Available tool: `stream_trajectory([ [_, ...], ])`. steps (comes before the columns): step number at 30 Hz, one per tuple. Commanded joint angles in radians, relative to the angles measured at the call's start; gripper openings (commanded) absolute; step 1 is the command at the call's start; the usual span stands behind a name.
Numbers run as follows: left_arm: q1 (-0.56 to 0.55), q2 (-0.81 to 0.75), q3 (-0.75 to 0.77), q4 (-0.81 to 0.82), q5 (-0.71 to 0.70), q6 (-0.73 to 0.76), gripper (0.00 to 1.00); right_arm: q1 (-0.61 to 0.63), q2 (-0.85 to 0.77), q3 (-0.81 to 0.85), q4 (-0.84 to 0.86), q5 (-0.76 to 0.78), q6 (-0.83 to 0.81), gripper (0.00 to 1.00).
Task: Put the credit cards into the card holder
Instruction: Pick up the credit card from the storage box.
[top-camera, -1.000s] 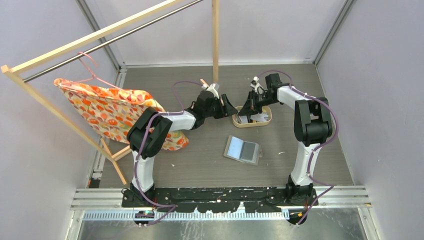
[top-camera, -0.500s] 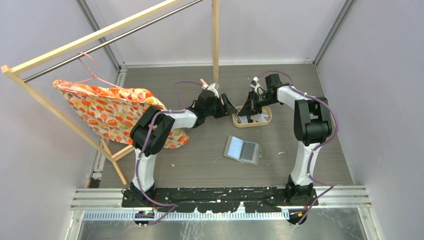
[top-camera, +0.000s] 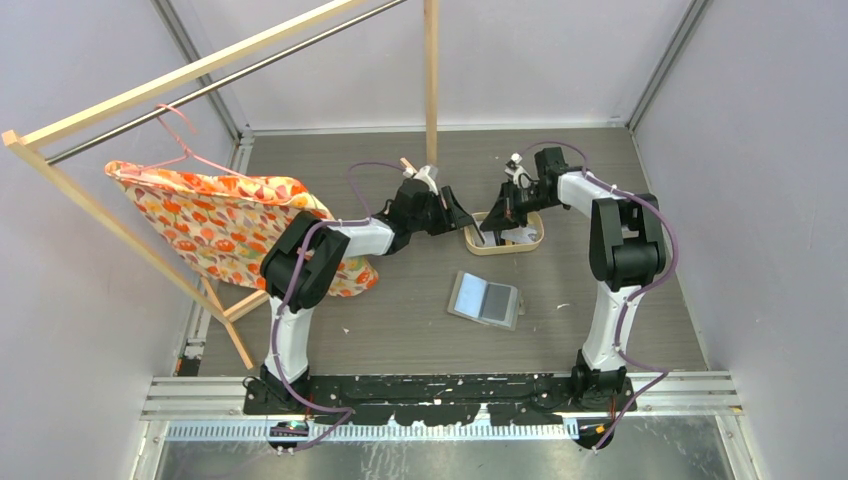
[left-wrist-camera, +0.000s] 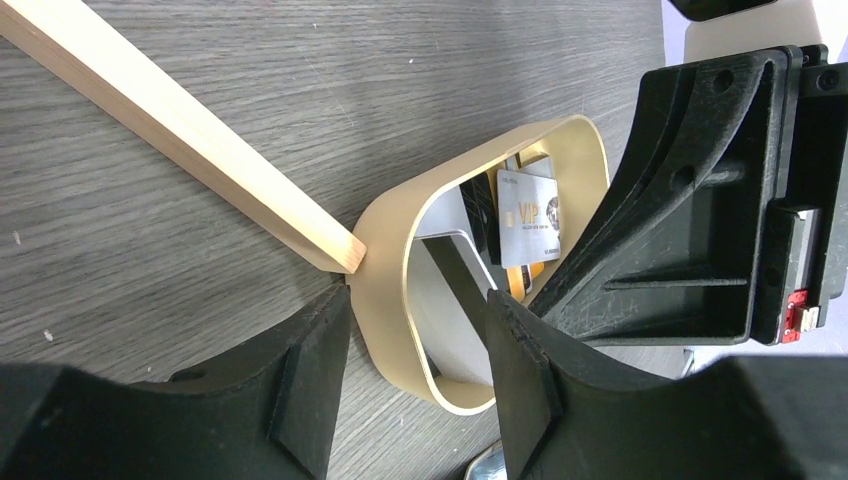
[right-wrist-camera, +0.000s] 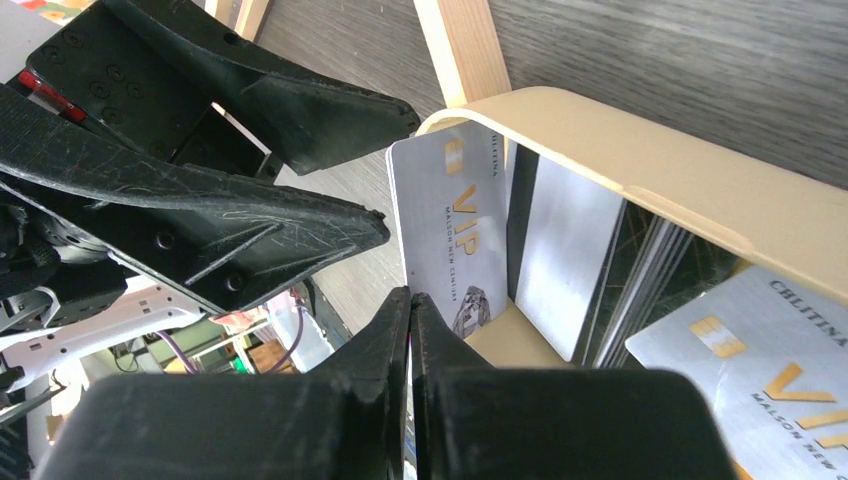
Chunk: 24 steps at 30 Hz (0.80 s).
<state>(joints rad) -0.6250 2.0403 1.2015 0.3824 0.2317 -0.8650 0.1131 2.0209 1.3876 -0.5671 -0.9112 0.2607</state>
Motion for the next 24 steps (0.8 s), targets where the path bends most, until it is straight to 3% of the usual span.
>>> stream_trajectory([
  [1,0.01,0.002,0.023,0.003,0.002,-0.008,0.53,-0.01,-0.004,0.034,-0.013,0.007,-0.014,0.07],
  [24,0.019,0.02,0.03,0.051,0.06,-0.029,0.57,0.007,0.003,0.037,-0.017,-0.045,-0.026,0.07],
])
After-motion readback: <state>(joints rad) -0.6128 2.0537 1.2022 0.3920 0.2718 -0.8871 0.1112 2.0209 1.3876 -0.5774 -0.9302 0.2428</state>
